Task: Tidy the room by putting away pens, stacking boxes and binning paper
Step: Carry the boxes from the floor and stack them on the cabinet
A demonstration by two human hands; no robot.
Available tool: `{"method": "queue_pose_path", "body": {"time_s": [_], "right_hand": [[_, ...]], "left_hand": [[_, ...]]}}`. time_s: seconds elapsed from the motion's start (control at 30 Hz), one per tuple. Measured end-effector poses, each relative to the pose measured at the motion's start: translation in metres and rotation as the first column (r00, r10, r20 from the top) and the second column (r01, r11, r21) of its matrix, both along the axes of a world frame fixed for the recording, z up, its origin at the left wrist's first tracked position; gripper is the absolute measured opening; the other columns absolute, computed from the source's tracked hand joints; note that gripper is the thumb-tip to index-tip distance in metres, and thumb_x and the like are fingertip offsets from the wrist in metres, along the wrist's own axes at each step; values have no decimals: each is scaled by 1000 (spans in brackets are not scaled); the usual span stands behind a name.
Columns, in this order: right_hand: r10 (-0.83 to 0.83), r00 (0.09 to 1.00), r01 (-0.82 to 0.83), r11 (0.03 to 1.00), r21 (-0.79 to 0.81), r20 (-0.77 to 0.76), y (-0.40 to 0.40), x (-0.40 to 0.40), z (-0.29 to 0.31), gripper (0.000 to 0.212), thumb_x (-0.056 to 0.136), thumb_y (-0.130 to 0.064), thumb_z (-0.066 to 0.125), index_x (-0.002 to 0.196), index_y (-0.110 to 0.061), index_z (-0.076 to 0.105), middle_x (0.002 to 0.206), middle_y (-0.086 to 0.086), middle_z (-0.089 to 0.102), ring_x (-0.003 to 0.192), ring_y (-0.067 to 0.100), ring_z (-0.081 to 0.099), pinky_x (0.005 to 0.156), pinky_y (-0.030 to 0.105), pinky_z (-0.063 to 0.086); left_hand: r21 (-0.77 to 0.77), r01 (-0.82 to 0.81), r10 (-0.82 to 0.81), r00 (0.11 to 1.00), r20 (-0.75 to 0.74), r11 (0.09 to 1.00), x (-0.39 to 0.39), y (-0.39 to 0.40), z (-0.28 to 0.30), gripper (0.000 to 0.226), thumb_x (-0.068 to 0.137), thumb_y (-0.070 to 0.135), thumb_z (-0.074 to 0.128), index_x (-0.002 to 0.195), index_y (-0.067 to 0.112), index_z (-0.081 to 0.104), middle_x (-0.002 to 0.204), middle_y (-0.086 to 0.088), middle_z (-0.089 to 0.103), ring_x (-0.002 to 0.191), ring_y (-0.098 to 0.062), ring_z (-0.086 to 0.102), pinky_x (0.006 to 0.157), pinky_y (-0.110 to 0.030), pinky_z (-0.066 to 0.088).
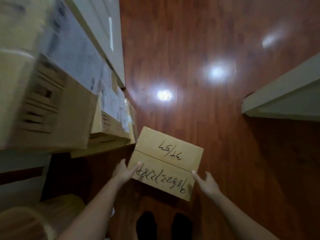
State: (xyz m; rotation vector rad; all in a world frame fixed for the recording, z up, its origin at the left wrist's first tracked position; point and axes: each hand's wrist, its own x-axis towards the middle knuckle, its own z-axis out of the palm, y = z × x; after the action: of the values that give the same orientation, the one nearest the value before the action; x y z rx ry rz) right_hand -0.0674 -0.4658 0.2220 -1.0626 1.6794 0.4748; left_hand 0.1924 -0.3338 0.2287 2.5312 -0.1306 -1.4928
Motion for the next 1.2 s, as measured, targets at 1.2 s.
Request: {"method": "queue_pose_path", "body": {"time_s": [1.2], "right_hand": [[87, 957, 139, 700, -701, 277, -138, 12, 571, 65, 80, -75, 44, 111, -21, 60, 91, 10, 70, 83, 31, 67, 82, 49, 56]], "left_hand": [[-706, 94, 266, 885, 382, 702, -8, -80, 557, 52, 80, 62, 59, 106, 17, 56, 104, -2, 68, 97, -26, 64, 81, -34, 51]]}}
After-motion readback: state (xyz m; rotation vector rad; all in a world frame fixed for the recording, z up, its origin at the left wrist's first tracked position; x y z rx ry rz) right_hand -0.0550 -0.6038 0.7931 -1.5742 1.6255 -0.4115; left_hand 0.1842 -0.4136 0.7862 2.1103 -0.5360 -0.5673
